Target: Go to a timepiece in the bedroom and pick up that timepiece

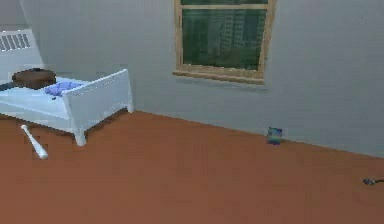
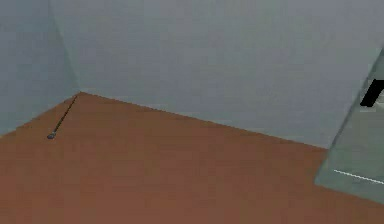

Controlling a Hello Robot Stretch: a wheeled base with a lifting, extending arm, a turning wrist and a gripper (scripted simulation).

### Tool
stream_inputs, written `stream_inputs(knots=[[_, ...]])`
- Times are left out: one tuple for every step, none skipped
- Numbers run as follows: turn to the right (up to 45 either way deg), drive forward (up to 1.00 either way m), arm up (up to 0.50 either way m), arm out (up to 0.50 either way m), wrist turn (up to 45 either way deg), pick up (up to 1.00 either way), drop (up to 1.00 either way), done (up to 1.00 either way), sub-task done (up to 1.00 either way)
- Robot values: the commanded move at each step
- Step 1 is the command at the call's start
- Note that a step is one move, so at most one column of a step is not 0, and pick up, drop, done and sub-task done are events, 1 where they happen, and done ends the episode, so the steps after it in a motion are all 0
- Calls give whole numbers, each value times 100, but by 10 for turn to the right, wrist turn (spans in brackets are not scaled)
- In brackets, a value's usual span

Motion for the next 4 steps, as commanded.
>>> stream_inputs(knots=[[-450,0,0,0,0,0,0,0,0],[-180,0,0,0,0,0,0,0,0],[0,100,0,0,0,0,0,0,0],[-30,0,0,0,0,0,0,0,0]])
